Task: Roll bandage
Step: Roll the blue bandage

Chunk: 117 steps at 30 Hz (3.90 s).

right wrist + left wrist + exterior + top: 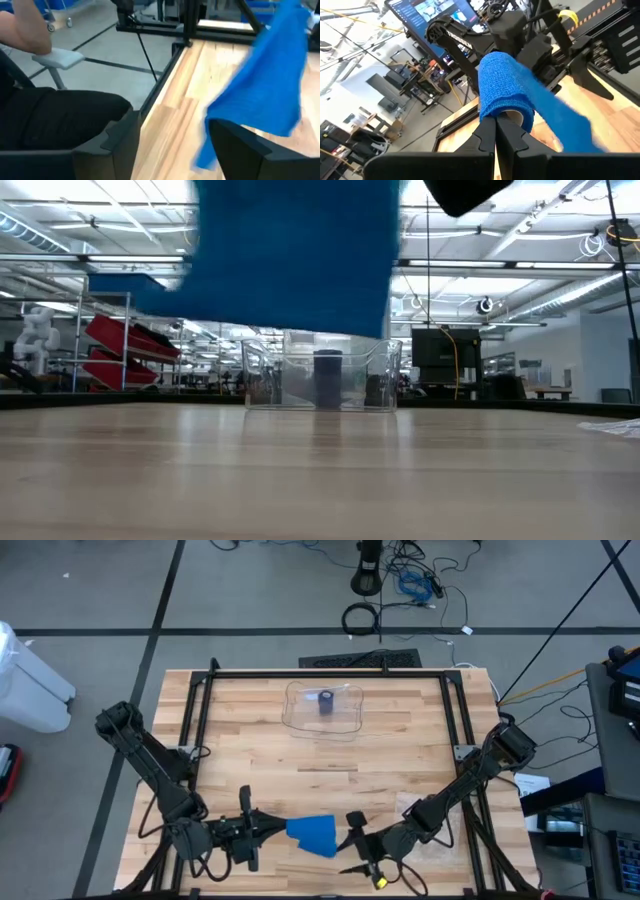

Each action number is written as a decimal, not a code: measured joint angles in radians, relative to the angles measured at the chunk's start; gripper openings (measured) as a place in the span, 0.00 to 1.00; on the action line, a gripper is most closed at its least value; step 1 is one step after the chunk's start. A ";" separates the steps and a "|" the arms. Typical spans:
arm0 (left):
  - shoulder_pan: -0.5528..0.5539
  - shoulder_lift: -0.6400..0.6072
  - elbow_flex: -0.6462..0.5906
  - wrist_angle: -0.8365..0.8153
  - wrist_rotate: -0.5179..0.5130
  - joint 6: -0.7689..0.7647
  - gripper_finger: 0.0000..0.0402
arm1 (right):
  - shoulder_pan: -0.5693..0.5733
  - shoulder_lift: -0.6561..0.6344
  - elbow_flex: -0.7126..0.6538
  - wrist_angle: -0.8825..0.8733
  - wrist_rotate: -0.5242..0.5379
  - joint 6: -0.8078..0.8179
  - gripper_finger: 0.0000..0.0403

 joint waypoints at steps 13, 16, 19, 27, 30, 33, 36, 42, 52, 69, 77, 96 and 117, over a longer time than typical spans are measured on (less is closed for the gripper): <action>0.000 0.000 0.000 0.001 0.079 0.000 0.00 | -0.004 0.000 0.000 0.001 0.185 -0.050 0.43; 0.000 0.000 0.000 0.001 0.079 0.000 0.00 | -0.004 0.000 0.000 0.001 0.185 -0.050 0.35; 0.000 0.000 0.000 0.001 0.080 0.000 0.00 | -0.004 0.000 0.000 -0.001 0.186 -0.050 0.23; 0.000 0.000 0.000 0.001 0.080 0.000 0.00 | -0.004 0.000 0.000 -0.002 0.184 -0.050 0.01; 0.000 0.000 0.000 0.007 0.080 0.000 0.00 | -0.005 0.000 0.000 -0.023 0.142 -0.040 0.00; 0.000 0.000 0.000 0.041 0.080 0.000 0.00 | -0.016 0.000 0.000 -0.111 0.126 0.005 0.00; -0.006 0.000 0.000 0.110 0.080 0.001 0.00 | -0.042 0.013 0.000 -0.233 0.131 0.090 0.00; -0.022 0.000 0.000 0.149 0.079 0.004 0.00 | -0.087 0.097 0.000 -0.226 -0.008 0.172 0.00; -0.033 0.000 0.000 0.136 0.076 0.010 0.00 | -0.114 0.112 0.000 -0.269 -0.097 0.221 0.00; -0.084 -0.045 0.000 0.025 0.077 -0.112 0.00 | 0.049 0.032 0.000 -0.194 0.398 -0.291 0.00; -0.033 -0.053 0.000 -0.020 0.084 -0.263 0.00 | 0.069 0.050 0.000 -0.047 0.512 -0.501 0.01; -0.009 -0.053 0.000 -0.040 0.141 -0.316 0.00 | 0.075 0.051 0.000 0.040 0.601 -0.992 0.62; 0.010 -0.053 0.000 -0.043 0.157 -0.344 0.00 | 0.094 0.137 0.067 0.173 0.527 -1.242 0.43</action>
